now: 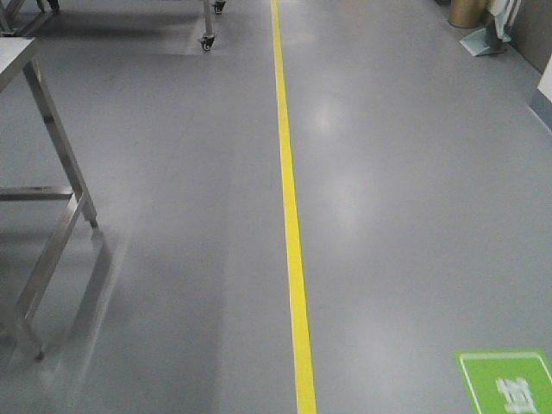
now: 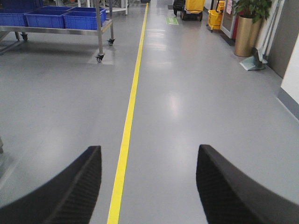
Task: Move and align brake pads A on conveyor
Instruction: 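Drive the base along the yellow-lined corridor to the steel table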
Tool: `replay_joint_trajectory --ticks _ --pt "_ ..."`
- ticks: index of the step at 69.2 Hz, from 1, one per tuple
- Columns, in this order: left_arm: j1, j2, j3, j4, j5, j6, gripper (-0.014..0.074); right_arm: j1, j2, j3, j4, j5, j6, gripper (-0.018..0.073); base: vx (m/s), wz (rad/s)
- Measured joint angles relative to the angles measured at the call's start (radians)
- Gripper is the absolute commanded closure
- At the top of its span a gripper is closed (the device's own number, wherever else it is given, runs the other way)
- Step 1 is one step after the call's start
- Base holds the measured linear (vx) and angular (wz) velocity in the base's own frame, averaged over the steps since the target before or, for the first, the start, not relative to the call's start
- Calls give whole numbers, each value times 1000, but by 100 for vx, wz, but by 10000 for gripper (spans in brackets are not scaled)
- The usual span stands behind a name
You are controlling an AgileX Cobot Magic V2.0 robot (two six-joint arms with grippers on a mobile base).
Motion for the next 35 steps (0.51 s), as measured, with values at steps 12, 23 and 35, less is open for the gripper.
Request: replay_joint_trajectory --ticks 12,23,35 --pt "0 0 0 0 0 0 83 0 0 0 0 0 0 125 77 7" --pt "0 0 0 0 0 0 83 0 0 0 0 0 0 125 74 10" --pt "0 0 0 0 0 0 83 0 0 1 0 0 0 125 71 4"
